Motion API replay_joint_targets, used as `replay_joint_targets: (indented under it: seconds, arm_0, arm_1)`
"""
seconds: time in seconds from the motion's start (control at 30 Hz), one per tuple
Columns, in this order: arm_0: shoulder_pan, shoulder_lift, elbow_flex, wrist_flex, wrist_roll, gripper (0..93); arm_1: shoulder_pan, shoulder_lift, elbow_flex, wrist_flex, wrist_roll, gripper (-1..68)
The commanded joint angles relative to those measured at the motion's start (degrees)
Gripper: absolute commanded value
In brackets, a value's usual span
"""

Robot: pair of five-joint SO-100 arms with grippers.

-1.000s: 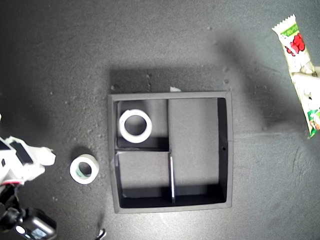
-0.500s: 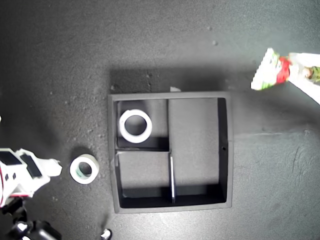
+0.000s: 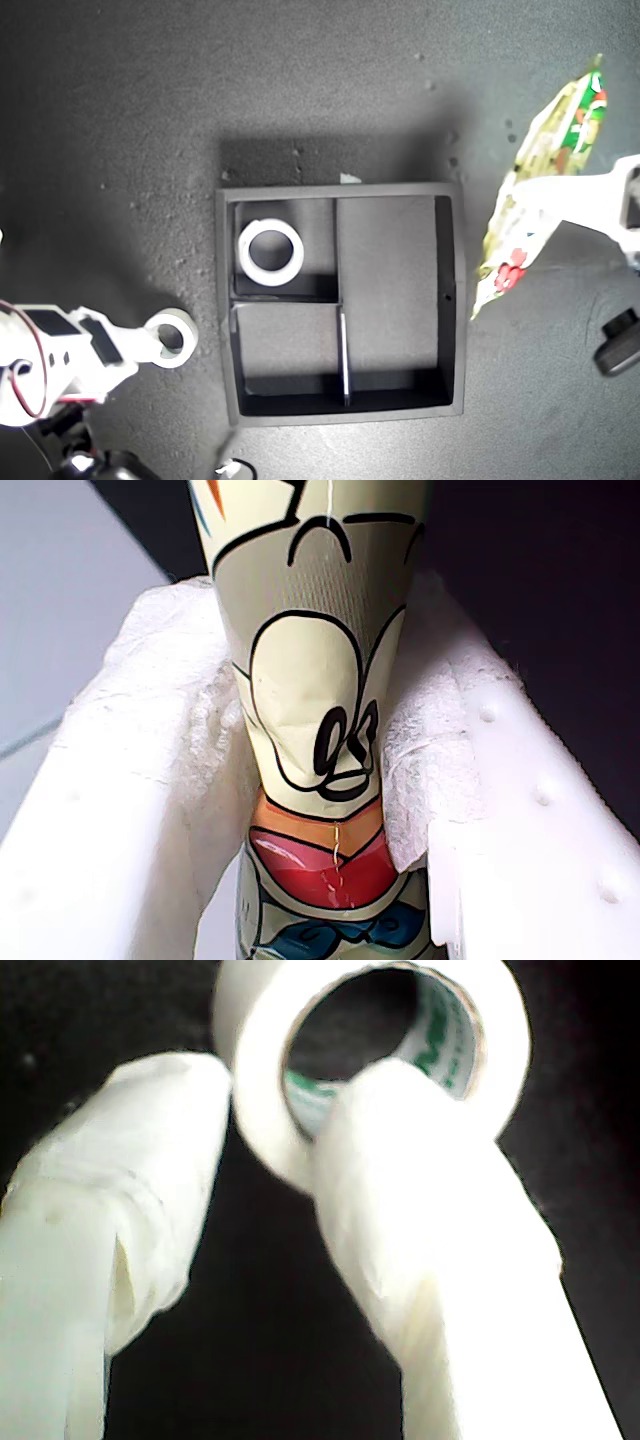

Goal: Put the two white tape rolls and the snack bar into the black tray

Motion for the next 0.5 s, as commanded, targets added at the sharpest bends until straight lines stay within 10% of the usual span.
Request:
replay_joint_targets:
  seconds: [0.0,0.47]
  arm_0:
    - [-1.05,-2.11,-3.87,-0.70,1.23,7.7]
    - [-0.26,-5.80,-1.49,-4.13,0.09,8.3]
  arm_1:
    - [-1.32,-10.28,-16.96,6.50,-3.69,-0.6]
    - [-2.99,-30.50,-37.53,14.68,-6.77,-0.6]
